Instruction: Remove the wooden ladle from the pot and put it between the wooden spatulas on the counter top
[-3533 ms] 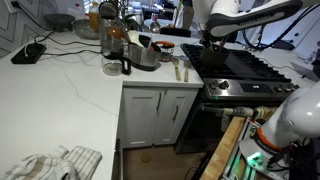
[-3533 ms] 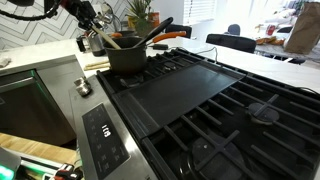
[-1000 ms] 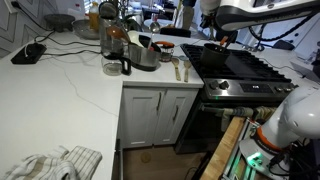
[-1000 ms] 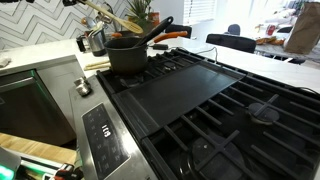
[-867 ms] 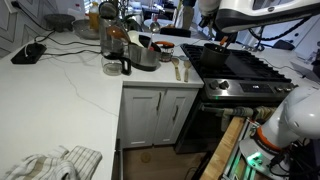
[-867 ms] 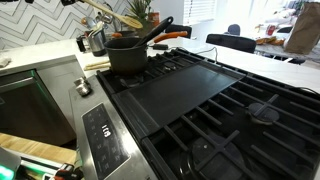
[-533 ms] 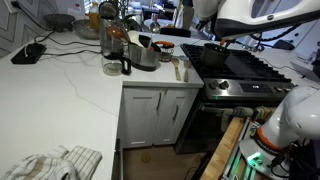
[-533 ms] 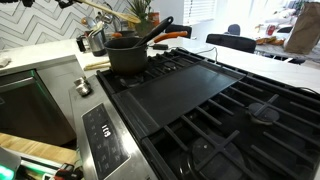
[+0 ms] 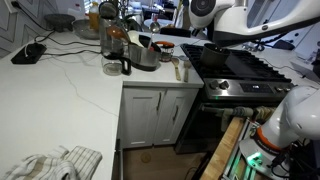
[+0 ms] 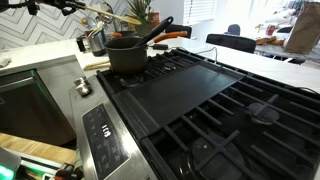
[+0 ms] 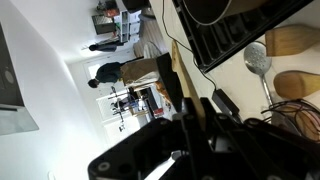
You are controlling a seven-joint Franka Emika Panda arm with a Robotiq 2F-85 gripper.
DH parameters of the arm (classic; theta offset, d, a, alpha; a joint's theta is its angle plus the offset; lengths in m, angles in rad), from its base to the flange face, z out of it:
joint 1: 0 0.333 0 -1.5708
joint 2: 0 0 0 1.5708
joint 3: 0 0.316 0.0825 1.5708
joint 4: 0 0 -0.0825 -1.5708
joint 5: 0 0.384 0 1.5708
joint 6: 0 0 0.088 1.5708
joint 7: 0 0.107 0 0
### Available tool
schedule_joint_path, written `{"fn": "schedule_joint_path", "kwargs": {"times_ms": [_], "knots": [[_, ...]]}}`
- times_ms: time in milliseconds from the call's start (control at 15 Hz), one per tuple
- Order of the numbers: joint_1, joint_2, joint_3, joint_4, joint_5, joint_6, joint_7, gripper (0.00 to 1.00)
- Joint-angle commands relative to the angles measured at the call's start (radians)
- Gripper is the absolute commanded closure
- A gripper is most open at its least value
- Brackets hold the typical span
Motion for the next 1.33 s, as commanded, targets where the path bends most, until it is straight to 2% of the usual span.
{"fn": "schedule_joint_path", "kwargs": {"times_ms": [0,67,800,1200,1267], "knots": [[0.018,0.002,-0.014,0.002,-0.001,-0.007,0.0,0.89],[0.018,0.002,-0.014,0.002,-0.002,-0.007,0.0,0.97],[0.056,0.192,0.02,0.005,-0.076,-0.038,-0.011,0.97],[0.082,0.227,0.024,-0.063,-0.144,-0.023,0.015,0.97],[0.079,0.238,0.016,-0.02,-0.103,-0.014,-0.003,0.89]]}}
